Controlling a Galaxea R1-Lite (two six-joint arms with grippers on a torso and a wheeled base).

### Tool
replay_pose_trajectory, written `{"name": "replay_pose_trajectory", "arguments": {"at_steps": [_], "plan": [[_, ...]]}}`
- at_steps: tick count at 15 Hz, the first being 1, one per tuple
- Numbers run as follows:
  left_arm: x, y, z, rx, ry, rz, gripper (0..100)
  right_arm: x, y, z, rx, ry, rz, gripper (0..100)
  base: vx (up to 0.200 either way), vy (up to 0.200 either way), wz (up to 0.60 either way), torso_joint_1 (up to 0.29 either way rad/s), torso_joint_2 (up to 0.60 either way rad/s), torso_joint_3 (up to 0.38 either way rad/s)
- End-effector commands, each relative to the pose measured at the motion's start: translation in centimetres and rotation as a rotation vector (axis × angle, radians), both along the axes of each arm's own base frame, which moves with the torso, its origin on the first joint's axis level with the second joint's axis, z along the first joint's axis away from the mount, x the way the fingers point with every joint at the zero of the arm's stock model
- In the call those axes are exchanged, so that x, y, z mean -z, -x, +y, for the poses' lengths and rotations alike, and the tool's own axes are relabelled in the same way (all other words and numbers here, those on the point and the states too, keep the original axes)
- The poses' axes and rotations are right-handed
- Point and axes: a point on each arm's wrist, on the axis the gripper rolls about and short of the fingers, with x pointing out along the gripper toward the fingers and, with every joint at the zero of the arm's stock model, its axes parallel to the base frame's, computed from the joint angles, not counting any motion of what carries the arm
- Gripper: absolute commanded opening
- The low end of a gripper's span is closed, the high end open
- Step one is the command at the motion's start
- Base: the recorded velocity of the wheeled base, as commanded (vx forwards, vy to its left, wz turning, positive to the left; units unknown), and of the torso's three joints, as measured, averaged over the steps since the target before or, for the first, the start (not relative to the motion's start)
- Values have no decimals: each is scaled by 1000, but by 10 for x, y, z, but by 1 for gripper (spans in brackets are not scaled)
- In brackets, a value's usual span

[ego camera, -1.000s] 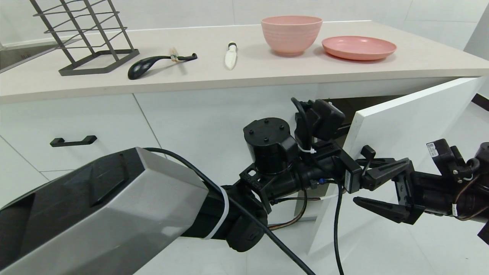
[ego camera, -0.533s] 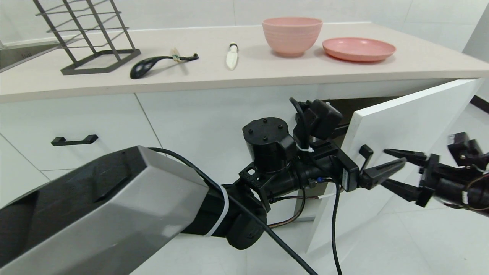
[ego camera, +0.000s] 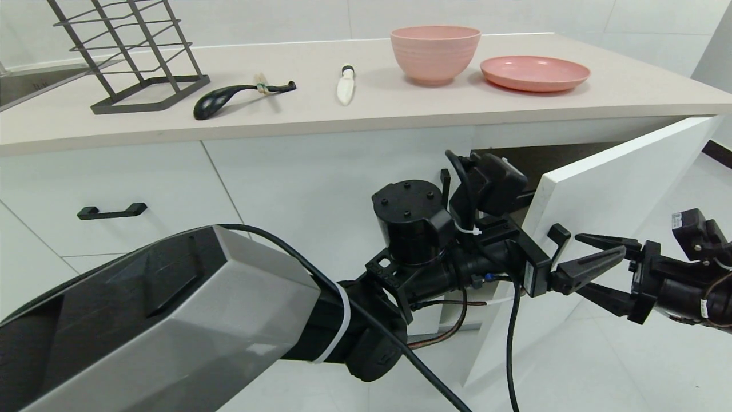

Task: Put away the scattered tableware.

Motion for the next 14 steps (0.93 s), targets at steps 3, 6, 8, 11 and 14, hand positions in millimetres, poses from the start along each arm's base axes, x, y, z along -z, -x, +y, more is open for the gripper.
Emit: {"name": "replay_pose_trajectory", "arguments": {"at_steps": [3,6,8,11,14], "plan": [[2,-1,-1,-21,0,8,100,-7,36,2,-16,4,-13,100,0,0,0,0,0,0],[10,-2,-4,-26,-9,17,100,-17,91,3,-4,13,-79,100,0,0,0,0,0,0],[11,-3,-5,-34,-5,16,100,-17,117,2,24,30,-123,100,0,0,0,0,0,0],[10,0,-8,-23,-2,13,100,-26,128,-7,106,50,-197,100,0,0,0,0,0,0],[13,4,-13,-21,0,18,100,-34,144,-5,111,59,-254,100,0,0,0,0,0,0]]}}
